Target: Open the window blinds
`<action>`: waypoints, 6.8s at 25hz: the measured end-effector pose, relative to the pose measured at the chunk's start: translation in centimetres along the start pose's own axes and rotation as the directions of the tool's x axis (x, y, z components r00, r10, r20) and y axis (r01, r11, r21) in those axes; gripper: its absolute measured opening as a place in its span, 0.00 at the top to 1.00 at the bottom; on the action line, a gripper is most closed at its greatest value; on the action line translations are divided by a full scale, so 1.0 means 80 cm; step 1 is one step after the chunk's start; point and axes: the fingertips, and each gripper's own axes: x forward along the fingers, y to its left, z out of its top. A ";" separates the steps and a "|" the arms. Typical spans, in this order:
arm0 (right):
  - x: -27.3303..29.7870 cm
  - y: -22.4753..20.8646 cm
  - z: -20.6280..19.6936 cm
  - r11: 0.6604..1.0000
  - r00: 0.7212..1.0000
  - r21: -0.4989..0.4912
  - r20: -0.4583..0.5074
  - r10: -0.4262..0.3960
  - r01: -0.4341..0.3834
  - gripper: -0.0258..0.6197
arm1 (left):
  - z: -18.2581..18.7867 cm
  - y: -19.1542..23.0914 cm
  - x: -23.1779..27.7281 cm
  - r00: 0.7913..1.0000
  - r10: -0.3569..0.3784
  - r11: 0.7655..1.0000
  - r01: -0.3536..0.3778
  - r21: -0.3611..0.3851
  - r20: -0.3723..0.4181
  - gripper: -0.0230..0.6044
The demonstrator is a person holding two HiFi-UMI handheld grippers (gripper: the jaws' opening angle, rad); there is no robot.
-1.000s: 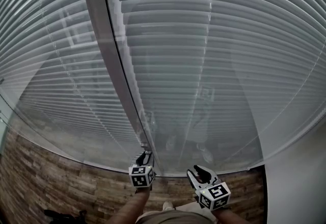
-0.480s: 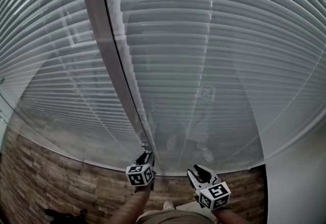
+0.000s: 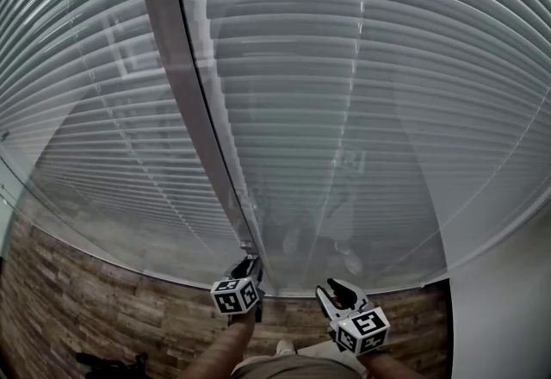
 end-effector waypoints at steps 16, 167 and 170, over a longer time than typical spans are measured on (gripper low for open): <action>-0.002 0.003 0.001 1.000 1.000 -0.005 -0.004 -0.002 0.002 0.77 | -0.001 0.001 0.001 0.999 -0.033 0.994 0.033 -0.104 0.000 0.75; 0.004 0.002 -0.001 1.000 1.000 -0.010 -0.016 0.000 0.000 0.77 | 0.010 0.000 -0.002 0.996 -0.079 0.993 0.075 0.091 0.038 0.63; 0.003 0.001 -0.002 1.000 1.000 -0.011 -0.017 -0.003 0.003 0.77 | 0.009 0.001 -0.003 0.996 -0.075 0.993 0.071 0.098 0.037 0.63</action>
